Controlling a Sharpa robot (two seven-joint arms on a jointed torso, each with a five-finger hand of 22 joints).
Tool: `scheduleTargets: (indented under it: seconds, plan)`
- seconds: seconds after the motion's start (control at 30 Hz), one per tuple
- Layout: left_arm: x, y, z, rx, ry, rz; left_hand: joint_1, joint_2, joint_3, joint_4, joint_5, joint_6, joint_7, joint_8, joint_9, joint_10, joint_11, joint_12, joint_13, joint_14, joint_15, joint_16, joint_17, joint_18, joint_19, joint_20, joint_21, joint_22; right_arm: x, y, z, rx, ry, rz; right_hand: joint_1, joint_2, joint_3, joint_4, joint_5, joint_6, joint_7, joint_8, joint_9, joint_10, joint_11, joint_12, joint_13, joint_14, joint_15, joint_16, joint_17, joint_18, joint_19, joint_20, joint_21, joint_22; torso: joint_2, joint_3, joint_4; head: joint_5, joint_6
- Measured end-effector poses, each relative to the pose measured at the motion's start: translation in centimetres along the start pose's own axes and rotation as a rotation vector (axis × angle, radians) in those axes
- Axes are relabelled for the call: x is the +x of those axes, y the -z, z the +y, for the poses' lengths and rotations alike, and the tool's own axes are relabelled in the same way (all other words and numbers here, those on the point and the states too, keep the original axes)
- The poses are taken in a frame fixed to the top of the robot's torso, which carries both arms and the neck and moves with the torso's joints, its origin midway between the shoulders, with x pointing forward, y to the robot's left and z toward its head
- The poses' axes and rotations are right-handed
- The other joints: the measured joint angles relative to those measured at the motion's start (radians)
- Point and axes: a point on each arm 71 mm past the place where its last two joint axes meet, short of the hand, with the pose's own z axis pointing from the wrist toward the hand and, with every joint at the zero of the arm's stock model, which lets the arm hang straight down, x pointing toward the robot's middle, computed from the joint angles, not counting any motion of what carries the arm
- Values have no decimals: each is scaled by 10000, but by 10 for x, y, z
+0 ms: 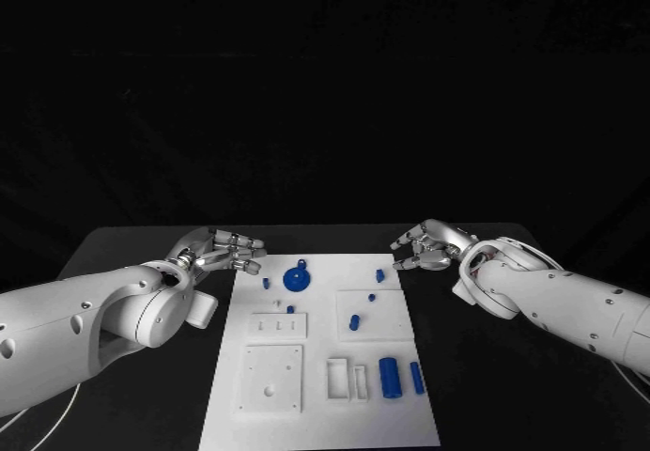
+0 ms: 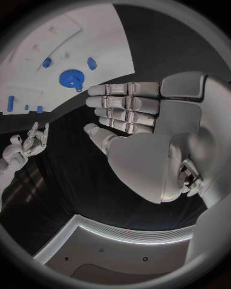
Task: Assemble the parts on the task board
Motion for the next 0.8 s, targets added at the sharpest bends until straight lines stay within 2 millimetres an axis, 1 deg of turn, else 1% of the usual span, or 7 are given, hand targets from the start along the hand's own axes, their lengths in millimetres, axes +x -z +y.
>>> scheduleTargets:
  seconds: [0.03, 0.13, 0.33, 0.47, 0.53, 0.63, 0.8]
  plan:
    - [0, 0, 0, -3, -1, 4, 0, 0, 0, 0, 0, 0, 0, 0, 0, -41, 0, 0, 0, 0, 0, 0, 0, 0, 0, 0, 0, 0, 2, 0, -1, 20, -13, 49, 84, 40, -98, -15, 0, -119, 19, 0, -3, -8, 8, 0, -8, 14, 19, 0, -9, -3, 0, 0, -18, 0, 3, 14, -5, -13, -3]
    - [0, 0, 1, -7, -5, 9, 0, 0, 0, 0, 0, 0, 0, 0, 0, -106, 35, 0, 0, 0, 0, 0, 0, 0, 0, 0, 0, 0, 8, -2, -5, 85, -56, 208, 169, 94, -263, -67, -48, -185, 53, 0, -10, -8, 8, 0, -8, 32, 39, 0, -12, -11, -36, 36, -36, 0, 9, 33, -6, -28, -16]
    - [1, 0, 2, -13, -11, 26, 0, 0, 0, 0, 0, 0, 0, 0, 0, -143, 1, 0, -1, 0, 0, 0, 0, 0, 0, 0, 0, -1, 23, -5, -7, 77, -175, 517, 168, 93, -306, -93, -47, -186, 54, 0, -10, -45, -29, 0, -8, 32, 40, 0, -12, -14, -36, 36, -36, 0, 15, 30, 8, -56, -76]
    - [1, 0, 2, -14, -16, 29, 0, 0, 0, 0, 0, 0, 0, 0, 0, -179, 35, 0, 0, 0, 0, 0, 1, 0, 1, 0, 0, -2, 31, -7, -6, 45, -244, 643, 208, 133, -304, -96, -46, -138, 21, 0, -10, -44, -29, 0, -8, 32, 39, 0, -5, -15, -36, 36, -35, 0, 18, 20, 15, -57, -108]
    - [1, 0, 2, -15, -17, 33, 0, 0, 0, 0, 0, 0, 0, 0, 0, -178, 35, 0, -1, 0, 0, 0, 1, 0, 1, 1, 0, -2, 34, -8, -6, 37, -260, 671, 208, 133, -219, -181, -46, 19, 14, 0, -10, -43, -28, 0, -2, 33, 39, 0, 47, -16, -36, 36, -35, 0, 18, 15, 21, -58, -120]
    - [1, 0, 2, -14, -22, 37, 0, 0, 0, 0, 0, 0, 0, 0, 0, -179, 35, 0, -1, 0, 0, 0, 0, 0, 1, 1, 0, -2, 37, -9, -6, 54, -270, 688, 162, 179, -163, -237, -46, 75, 49, 0, -9, -43, -28, 0, 10, 33, 39, 0, 88, -18, -35, 36, -35, 0, 20, 8, 28, -58, -131]
    - [1, 0, 2, -13, -26, 44, 0, 0, 0, 0, 0, 0, 0, 0, 0, -179, 35, 0, -1, 0, 0, 0, 1, 1, 1, 1, 0, -2, 41, -11, -7, 90, -286, 716, 126, 215, -98, -246, -116, 160, 2, 0, -9, -43, -28, 0, 10, 33, 39, 0, 89, -26, -35, 36, -35, 0, 27, 3, 35, -58, -140]
